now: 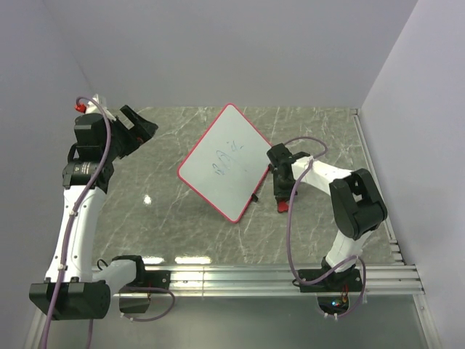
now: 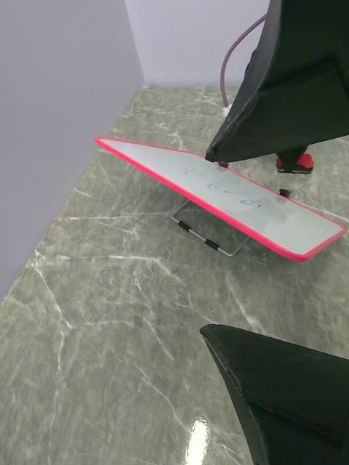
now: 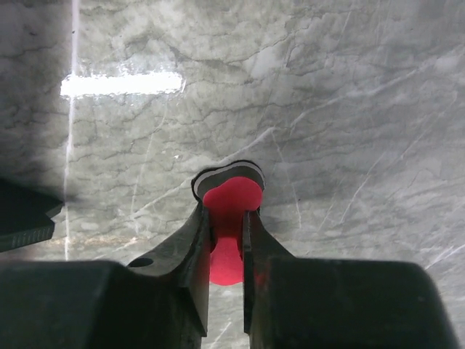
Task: Erase the whiteboard
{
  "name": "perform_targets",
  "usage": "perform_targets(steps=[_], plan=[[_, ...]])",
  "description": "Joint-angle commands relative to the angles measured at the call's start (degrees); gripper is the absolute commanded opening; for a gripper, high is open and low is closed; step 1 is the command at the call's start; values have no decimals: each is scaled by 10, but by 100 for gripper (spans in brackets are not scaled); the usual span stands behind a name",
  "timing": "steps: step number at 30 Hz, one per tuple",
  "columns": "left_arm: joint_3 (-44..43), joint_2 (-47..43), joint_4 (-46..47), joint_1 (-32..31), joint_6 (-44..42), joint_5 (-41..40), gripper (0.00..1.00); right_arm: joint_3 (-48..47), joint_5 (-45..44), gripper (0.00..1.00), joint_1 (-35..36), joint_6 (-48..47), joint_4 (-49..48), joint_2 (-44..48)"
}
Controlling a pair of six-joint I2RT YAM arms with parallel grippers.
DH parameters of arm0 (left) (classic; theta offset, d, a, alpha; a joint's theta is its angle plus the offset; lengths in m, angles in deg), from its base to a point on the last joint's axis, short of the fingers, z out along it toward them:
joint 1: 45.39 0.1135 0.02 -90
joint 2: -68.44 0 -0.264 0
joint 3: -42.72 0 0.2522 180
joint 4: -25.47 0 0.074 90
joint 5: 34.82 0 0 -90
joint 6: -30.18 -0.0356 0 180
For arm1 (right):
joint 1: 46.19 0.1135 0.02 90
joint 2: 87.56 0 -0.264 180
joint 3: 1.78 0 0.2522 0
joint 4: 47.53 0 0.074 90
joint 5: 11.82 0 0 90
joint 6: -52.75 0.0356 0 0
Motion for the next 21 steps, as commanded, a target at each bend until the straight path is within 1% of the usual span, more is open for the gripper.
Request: perform_targets(steps=[1, 4, 5, 7, 9, 10, 11, 12, 13, 14, 16, 17, 18, 19, 21], plan=[[4, 4, 33, -7, -2, -41, 100, -32, -1, 0, 3, 2, 26, 13], [-18, 44, 25, -7, -33, -5, 99, -99, -11, 0, 0, 9, 50, 42], [-29, 55, 25, -7, -38, 34, 100, -121, -10, 0, 1, 14, 64, 47], [-32, 82, 49, -10, -42, 65, 99, -175, 6, 0, 0, 27, 72, 62], [-30, 106, 89, -13, -38, 104, 94, -225, 12, 0, 1, 38, 83, 69], [-33, 117, 97, -12, -37, 115, 93, -237, 20, 0, 1, 47, 83, 70], [-38, 129, 105, -12, -38, 125, 93, -245, 48, 0, 0, 51, 66, 75], [-44, 158, 111, -34, -44, 142, 93, -250, 74, 0, 1, 56, 49, 78], [-60, 174, 111, -42, -48, 147, 93, -246, 103, 0, 1, 70, 27, 80], [-71, 190, 108, -50, -53, 148, 92, -243, 164, 0, 1, 79, -21, 82], [-102, 243, 98, -78, -66, 158, 89, -233, 213, 0, 1, 121, -63, 77], [-111, 261, 97, -86, -68, 165, 88, -229, 241, 0, 1, 136, -110, 70], [-118, 292, 97, -101, -68, 175, 84, -219, 268, 0, 4, 148, -133, 69], [-132, 306, 96, -109, -69, 179, 83, -213, 277, 0, 7, 170, -178, 66], [-144, 339, 96, -130, -72, 180, 82, -193, 288, 0, 15, 184, -220, 62]])
